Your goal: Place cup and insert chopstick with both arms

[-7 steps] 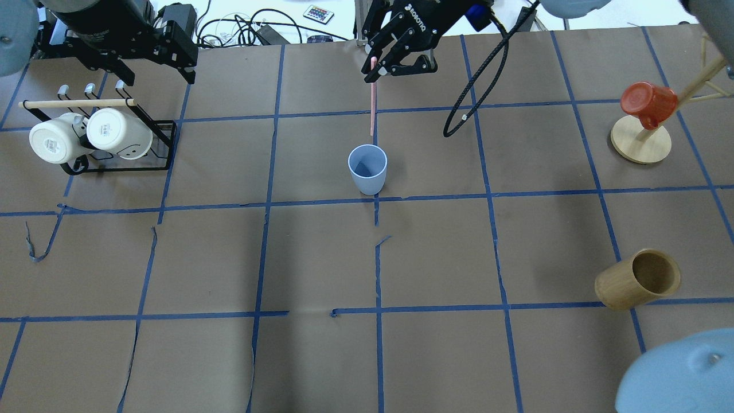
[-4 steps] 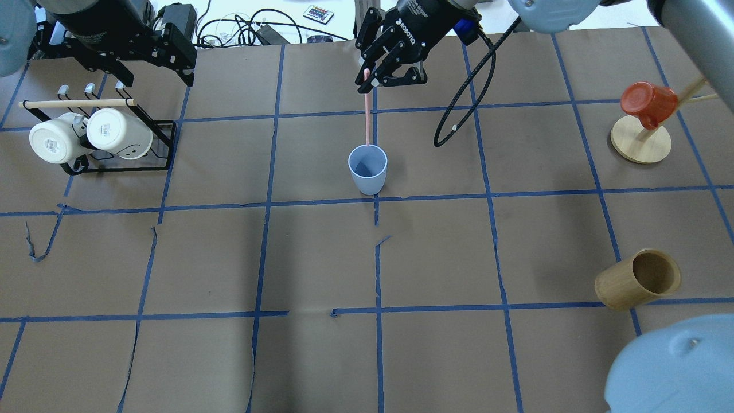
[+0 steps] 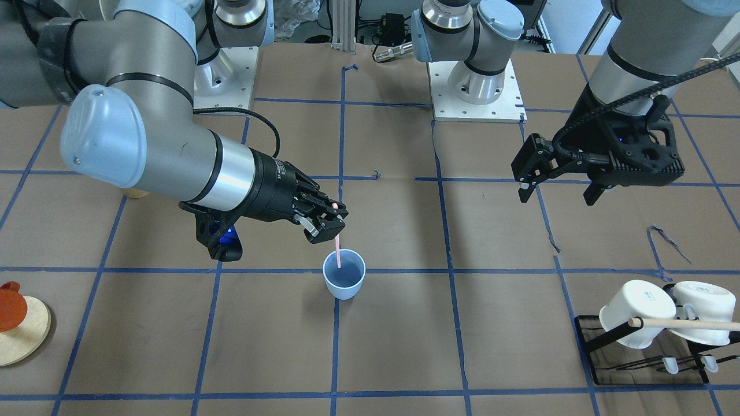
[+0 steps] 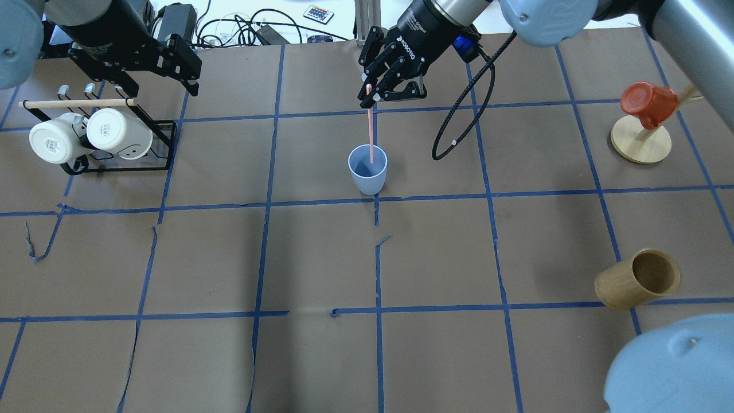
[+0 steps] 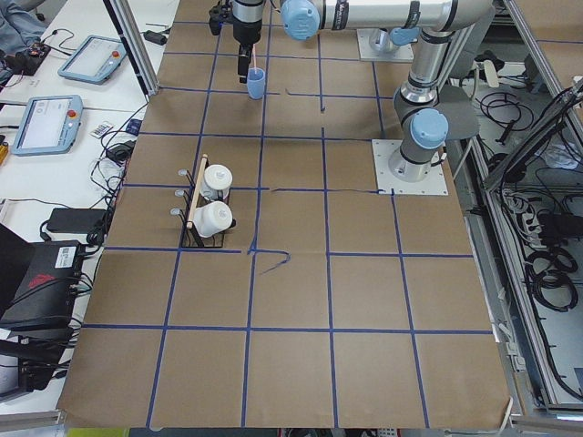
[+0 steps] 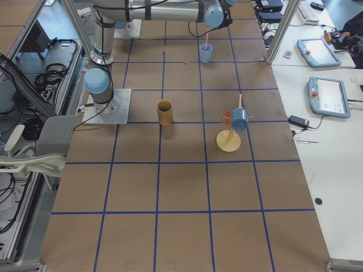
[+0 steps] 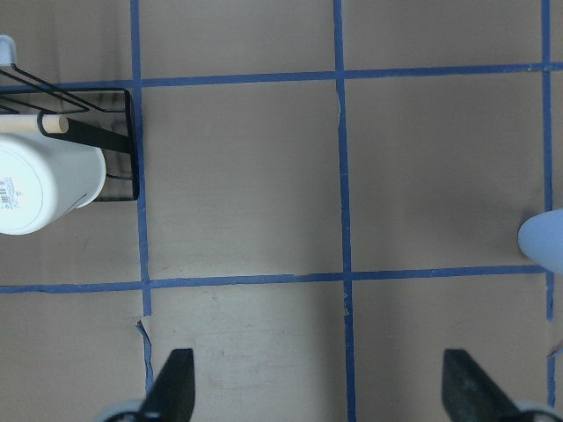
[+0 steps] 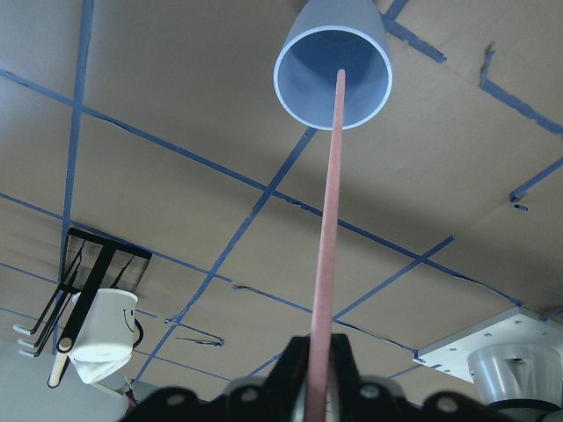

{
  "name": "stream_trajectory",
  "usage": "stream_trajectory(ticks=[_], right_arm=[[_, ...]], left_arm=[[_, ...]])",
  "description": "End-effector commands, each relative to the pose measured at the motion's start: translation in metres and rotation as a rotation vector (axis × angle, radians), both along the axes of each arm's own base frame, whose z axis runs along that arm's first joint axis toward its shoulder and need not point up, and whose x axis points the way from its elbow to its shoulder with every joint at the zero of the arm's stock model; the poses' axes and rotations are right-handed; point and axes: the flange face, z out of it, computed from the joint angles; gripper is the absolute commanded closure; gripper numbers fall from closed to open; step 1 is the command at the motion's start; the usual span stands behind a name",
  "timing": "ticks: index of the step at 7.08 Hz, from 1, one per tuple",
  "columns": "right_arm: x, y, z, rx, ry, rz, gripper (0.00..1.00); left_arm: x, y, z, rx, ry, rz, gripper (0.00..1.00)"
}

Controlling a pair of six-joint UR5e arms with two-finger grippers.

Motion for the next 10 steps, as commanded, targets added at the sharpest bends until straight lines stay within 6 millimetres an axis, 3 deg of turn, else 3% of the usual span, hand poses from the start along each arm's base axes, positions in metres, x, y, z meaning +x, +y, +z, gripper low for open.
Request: stream_trajectory(ticks=[1, 2, 4, 5, 7, 9, 10], right_arm=[[-0.001, -0.002, 0.004, -0.028, 0.013, -0.001, 0.0], [-0.002, -0.001, 0.006, -0.029, 0.026, -0.002, 0.0], [-0.026, 0.007, 0.036, -0.152, 0.218, 0.069, 0.0], [-0.051, 0.014, 0.042, -0.238, 0.27, 0.257, 0.0], [-0.121, 0.042, 0.07, -0.352, 0.437, 0.692, 0.0], [-0.188, 0.048, 0.077, -0.332, 0.456, 0.857, 0.0], [-0.195, 0.048, 0.079, -0.39, 0.444, 1.04, 0.0]], left_arm=[[0.0, -0.005, 0.003, -0.007, -0.002, 0.05, 0.0], [-0.002, -0.006, 0.002, 0.013, 0.002, 0.138, 0.0], [-0.023, -0.003, 0.004, 0.041, 0.005, 0.195, 0.0], [-0.043, 0.0, 0.004, 0.039, 0.01, 0.201, 0.0], [-0.054, 0.006, 0.003, 0.044, 0.01, 0.183, 0.0], [-0.056, 0.011, 0.003, 0.044, 0.01, 0.169, 0.0], [-0.056, 0.011, 0.003, 0.044, 0.01, 0.169, 0.0]])
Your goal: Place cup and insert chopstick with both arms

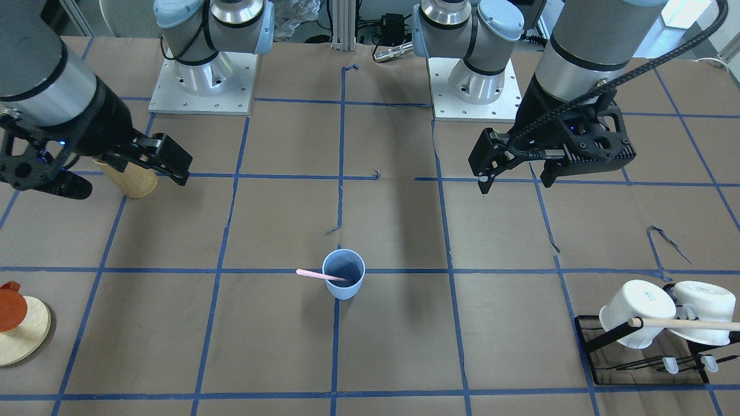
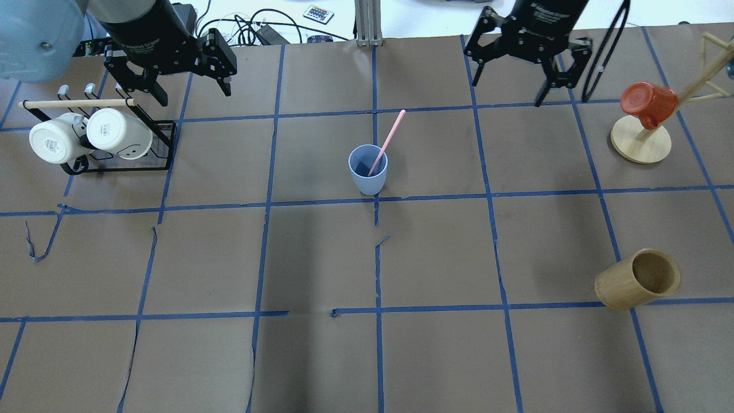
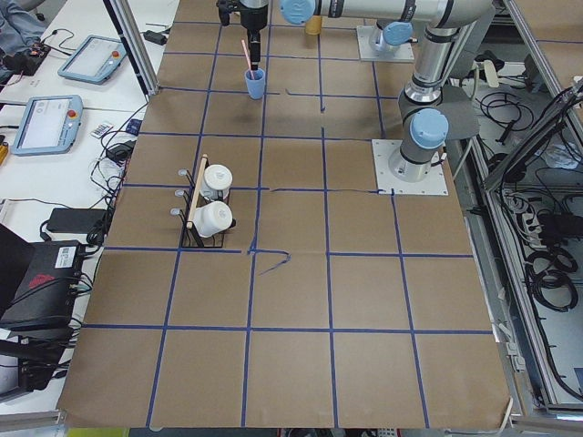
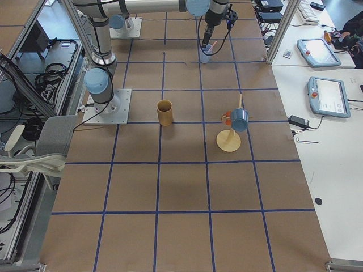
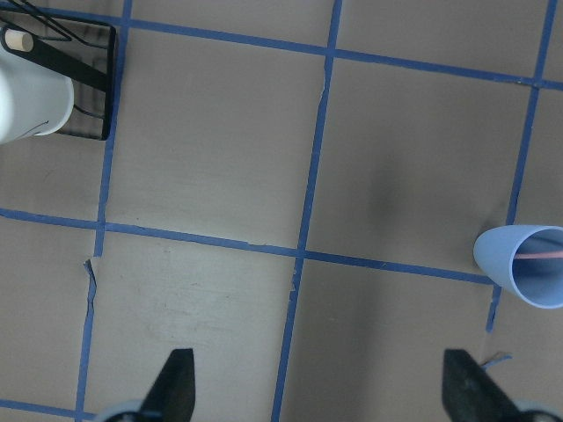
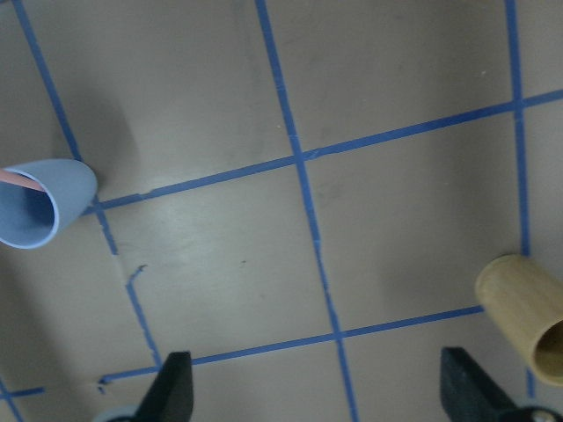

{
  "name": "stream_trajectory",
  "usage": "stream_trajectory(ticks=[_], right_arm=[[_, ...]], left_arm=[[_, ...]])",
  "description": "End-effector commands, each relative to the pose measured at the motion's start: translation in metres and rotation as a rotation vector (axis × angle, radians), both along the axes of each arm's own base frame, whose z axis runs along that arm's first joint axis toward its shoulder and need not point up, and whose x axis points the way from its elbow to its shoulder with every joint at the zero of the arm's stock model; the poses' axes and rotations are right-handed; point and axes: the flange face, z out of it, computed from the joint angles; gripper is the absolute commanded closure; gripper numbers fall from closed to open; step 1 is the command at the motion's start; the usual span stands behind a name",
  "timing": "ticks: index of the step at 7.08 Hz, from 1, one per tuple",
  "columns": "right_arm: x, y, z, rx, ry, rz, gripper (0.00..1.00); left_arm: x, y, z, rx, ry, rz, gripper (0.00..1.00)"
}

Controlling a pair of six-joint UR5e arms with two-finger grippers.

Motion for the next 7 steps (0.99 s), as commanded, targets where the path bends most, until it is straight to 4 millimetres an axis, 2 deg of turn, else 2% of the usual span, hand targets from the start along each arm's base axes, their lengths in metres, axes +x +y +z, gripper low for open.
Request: stream_trajectory(ticks=[1, 2, 4, 5, 6, 7], right_arm=[[-0.021, 0.013, 0.014, -0.017, 0.021, 0.289, 0.0], [-0.02, 0.022, 0.008, 0.0, 0.018, 0.279, 0.0], [-0.012, 0.063, 0.006, -0.022, 0.018, 0.28, 0.0], [-0.009, 0.08, -0.001, -0.003, 0.041, 0.216, 0.0], [0.006, 0.084, -0.007, 0.011, 0.053, 0.15, 0.0], [0.016, 0.085, -0.007, 0.004, 0.053, 0.175, 0.0]], left_arm=[[-0.001, 0.001, 0.0, 0.0, 0.0, -0.002, 0.0], [-0.001, -0.001, -0.001, 0.002, 0.0, -0.004, 0.0], [-0.001, 0.0, -0.002, 0.004, 0.0, -0.004, 0.0], [-0.001, 0.0, -0.003, 0.005, 0.0, -0.004, 0.0], [-0.001, -0.001, -0.004, 0.008, 0.0, -0.002, 0.0], [-0.001, -0.001, -0.004, 0.007, 0.0, -0.004, 0.0]])
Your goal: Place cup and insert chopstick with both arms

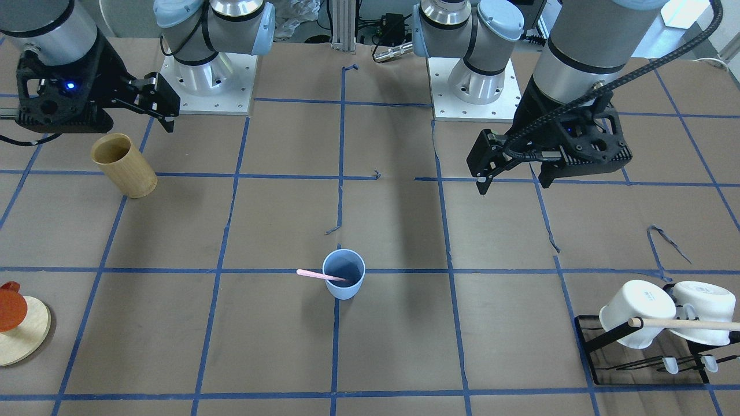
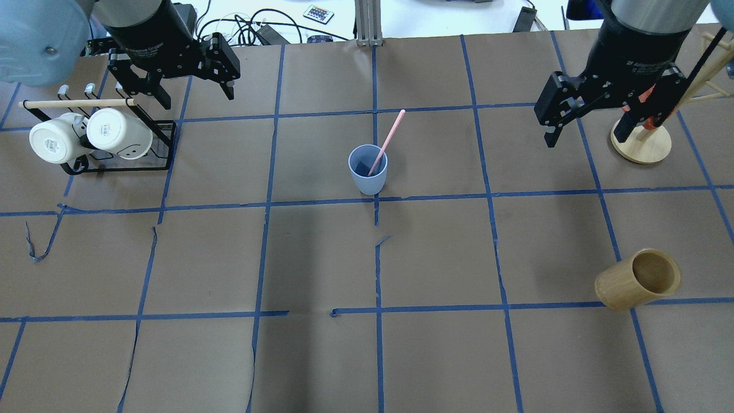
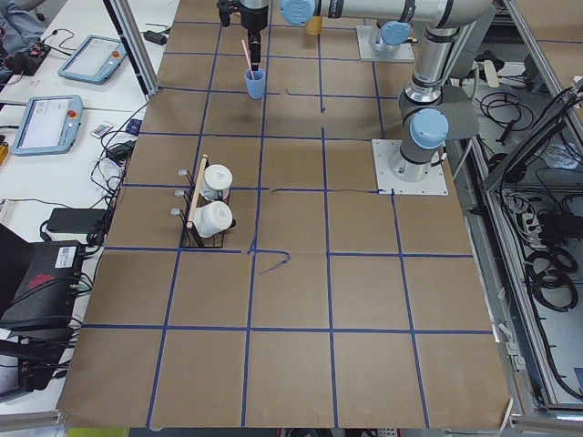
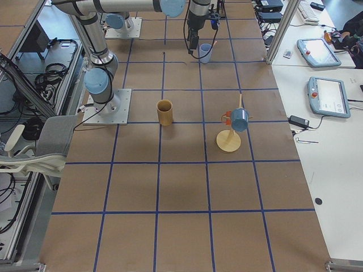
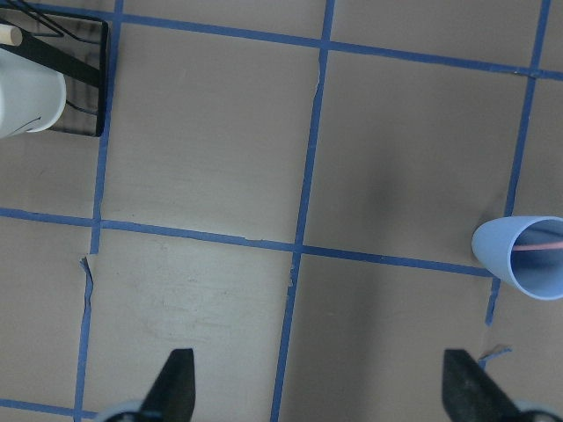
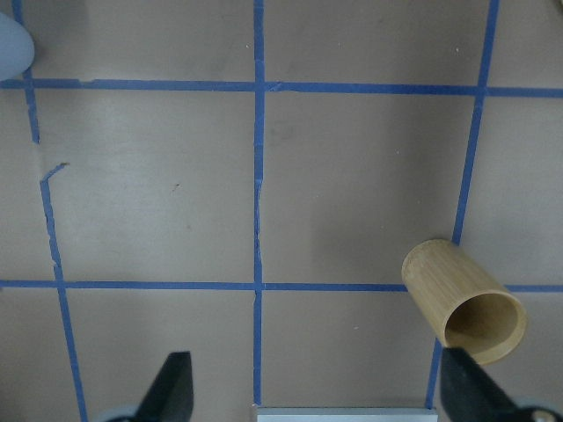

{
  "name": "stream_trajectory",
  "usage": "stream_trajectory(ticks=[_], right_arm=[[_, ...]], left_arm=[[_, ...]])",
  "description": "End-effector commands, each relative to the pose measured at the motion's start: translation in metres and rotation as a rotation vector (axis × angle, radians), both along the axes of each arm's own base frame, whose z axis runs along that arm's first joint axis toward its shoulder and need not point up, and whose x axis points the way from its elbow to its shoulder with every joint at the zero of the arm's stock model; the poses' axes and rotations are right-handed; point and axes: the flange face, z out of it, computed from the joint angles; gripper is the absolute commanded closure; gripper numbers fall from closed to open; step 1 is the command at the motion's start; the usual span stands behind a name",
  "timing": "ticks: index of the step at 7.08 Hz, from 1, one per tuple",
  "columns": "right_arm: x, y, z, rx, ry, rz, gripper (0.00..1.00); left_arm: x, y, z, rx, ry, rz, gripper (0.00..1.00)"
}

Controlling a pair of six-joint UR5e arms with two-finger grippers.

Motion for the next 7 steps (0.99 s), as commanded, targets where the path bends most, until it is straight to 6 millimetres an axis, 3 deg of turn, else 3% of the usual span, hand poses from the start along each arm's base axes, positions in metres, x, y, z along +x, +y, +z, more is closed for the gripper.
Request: stream_trajectory(ticks=[1, 7], right_arm=[[0.0171, 0.0065, 0.0003, -0.015, -0.01, 0.044, 0.0], [0.0187, 0.0001, 0.0003, -0.056, -0.013, 0.062, 0.0]], left_arm=[[0.0, -0.0007, 0.0009, -0.003, 0.0, -0.001, 0.0], [-0.0006, -0.0004, 0.0033, -0.008, 0.006, 0.0, 0.0]])
